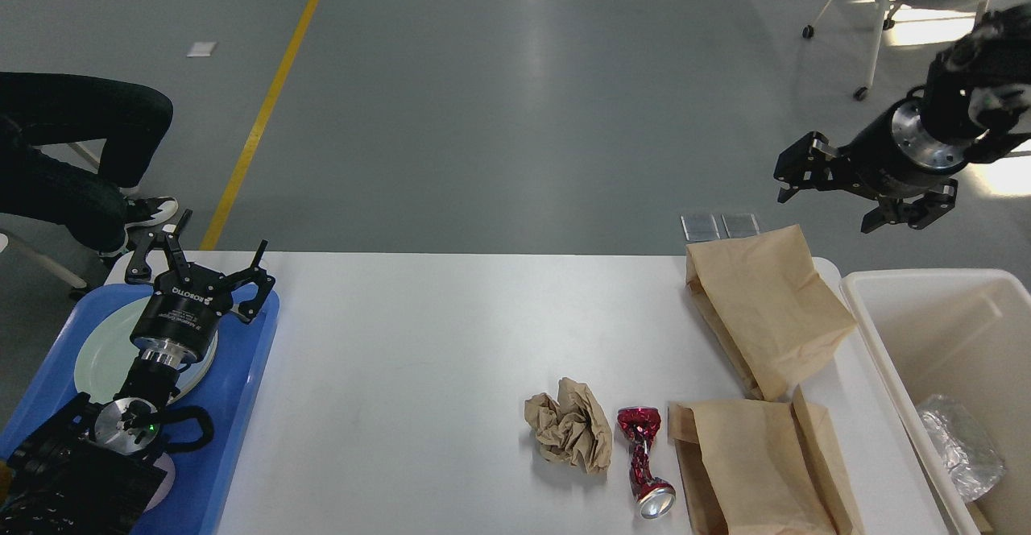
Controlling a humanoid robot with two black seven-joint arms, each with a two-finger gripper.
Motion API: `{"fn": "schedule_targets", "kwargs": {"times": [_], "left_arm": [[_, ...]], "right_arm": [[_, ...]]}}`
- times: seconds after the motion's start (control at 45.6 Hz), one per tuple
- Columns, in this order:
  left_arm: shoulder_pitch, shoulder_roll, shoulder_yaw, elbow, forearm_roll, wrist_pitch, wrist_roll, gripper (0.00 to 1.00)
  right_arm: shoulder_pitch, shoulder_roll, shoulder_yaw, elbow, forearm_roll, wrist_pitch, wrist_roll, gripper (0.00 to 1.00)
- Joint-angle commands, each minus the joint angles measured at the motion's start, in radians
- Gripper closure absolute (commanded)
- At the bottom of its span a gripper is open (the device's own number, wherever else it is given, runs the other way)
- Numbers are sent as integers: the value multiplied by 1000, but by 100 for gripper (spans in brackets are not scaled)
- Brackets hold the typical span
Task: Tidy desktop
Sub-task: 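Move the right gripper back toward the brown paper bags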
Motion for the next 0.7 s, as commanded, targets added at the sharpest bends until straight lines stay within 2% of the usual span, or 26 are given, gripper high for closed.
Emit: {"fn": "schedule_targets", "kwargs": {"times": [0.0, 0.11, 0.219, 0.373, 0.482, 0.679], "left_arm": [[0, 0, 0, 0, 0, 0, 0, 3], [0, 0, 0, 0, 0, 0, 0, 3], [0, 0, 0, 0, 0, 0, 0, 3], [0, 0, 0, 0, 0, 0, 0, 3], [0, 0, 0, 0, 0, 0, 0, 3], [0, 0, 0, 0, 0, 0, 0, 3]], "right_arm": [[171, -10, 5, 151, 2, 87, 6, 0], [280, -28, 5, 237, 2, 124, 6, 0], [259, -31, -4, 225, -9, 119, 5, 0], [22, -28, 10, 56, -4, 44, 3, 0], [-199, -33, 40, -66, 13, -66, 3, 0], [-534, -33, 154, -191, 39, -259, 2, 0]]}}
